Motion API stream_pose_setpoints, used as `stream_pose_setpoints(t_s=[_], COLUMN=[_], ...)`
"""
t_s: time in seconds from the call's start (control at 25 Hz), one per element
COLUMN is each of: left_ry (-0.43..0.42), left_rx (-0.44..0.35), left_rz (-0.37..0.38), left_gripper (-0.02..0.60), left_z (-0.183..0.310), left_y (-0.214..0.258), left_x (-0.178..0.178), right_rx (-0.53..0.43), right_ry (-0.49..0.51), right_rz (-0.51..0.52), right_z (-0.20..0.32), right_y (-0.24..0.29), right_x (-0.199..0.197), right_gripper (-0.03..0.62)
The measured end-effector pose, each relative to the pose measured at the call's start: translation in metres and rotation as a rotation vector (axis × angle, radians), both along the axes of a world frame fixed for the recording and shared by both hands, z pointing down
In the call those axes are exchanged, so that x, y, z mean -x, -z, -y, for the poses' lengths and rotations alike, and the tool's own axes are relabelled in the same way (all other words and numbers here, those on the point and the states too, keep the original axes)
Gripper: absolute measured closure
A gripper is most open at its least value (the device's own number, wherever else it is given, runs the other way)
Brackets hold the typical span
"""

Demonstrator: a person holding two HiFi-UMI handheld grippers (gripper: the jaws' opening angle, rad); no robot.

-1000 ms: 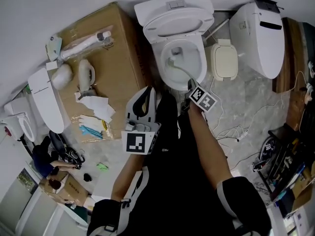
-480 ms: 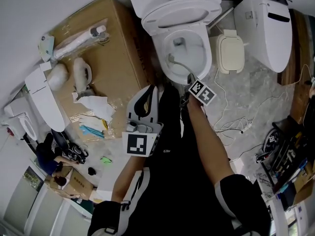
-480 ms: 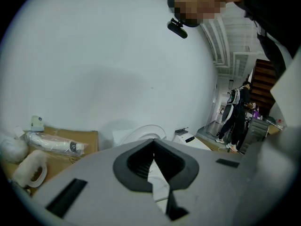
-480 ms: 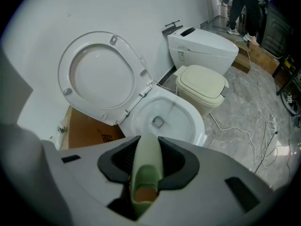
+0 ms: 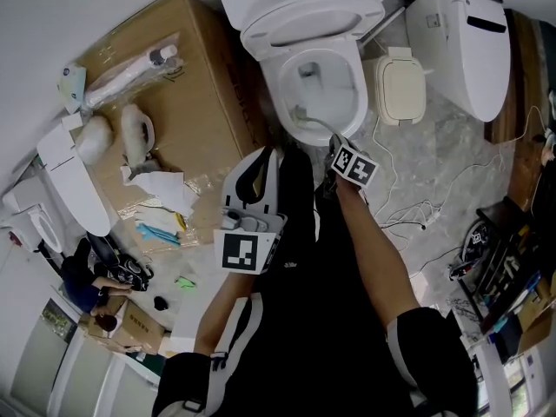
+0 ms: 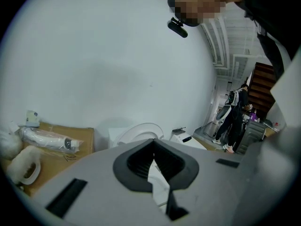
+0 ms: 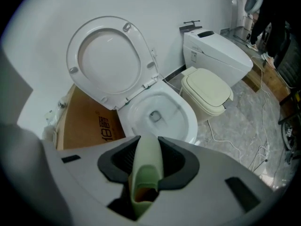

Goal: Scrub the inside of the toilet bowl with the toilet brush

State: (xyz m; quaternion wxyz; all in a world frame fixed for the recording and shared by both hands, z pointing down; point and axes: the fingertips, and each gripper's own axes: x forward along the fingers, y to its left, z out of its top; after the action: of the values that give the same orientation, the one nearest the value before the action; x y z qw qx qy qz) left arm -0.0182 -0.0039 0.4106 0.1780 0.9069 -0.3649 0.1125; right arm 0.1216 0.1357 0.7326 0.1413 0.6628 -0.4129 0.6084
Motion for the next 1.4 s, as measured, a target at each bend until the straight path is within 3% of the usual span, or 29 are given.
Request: stream_pose_setpoints(t_s=[0.2, 0.8, 0.96, 1.16, 1.4], left_ry=[-0.014, 0.007, 0.014, 0.075, 0.215], left_rx=[0.018, 0.022, 0.033, 0.014, -0.005], left_rz=[-0.021, -0.048, -0.025, -0.019, -0.011], left_gripper=[0.574, 0.574, 0.574, 0.574, 0.574], left_z=[-0.001, 0.009, 0.005, 0.003, 0.003], left_y=[-0.003, 0.002, 0.003, 0.011, 0.024], left_x=[-0.001, 0.005, -0.001, -0.012, -0.024], right_rx=[0.023, 0.065, 0.057, 0.028, -0.009], right_ry=[0.161, 0.779, 0.943, 1.168, 1.418], right_rz=[-0.034, -0.199, -0.231, -0.267, -0.286], right_z=[-0.009, -0.004, 0.0, 0.009, 0.023], right_y=[0.0, 0.006, 0.005, 0.005, 0.003], right_x=[-0.013, -0.043, -0.048, -0.059, -0.073], right_gripper=[0.473, 0.473, 0.473, 0.473, 0.473])
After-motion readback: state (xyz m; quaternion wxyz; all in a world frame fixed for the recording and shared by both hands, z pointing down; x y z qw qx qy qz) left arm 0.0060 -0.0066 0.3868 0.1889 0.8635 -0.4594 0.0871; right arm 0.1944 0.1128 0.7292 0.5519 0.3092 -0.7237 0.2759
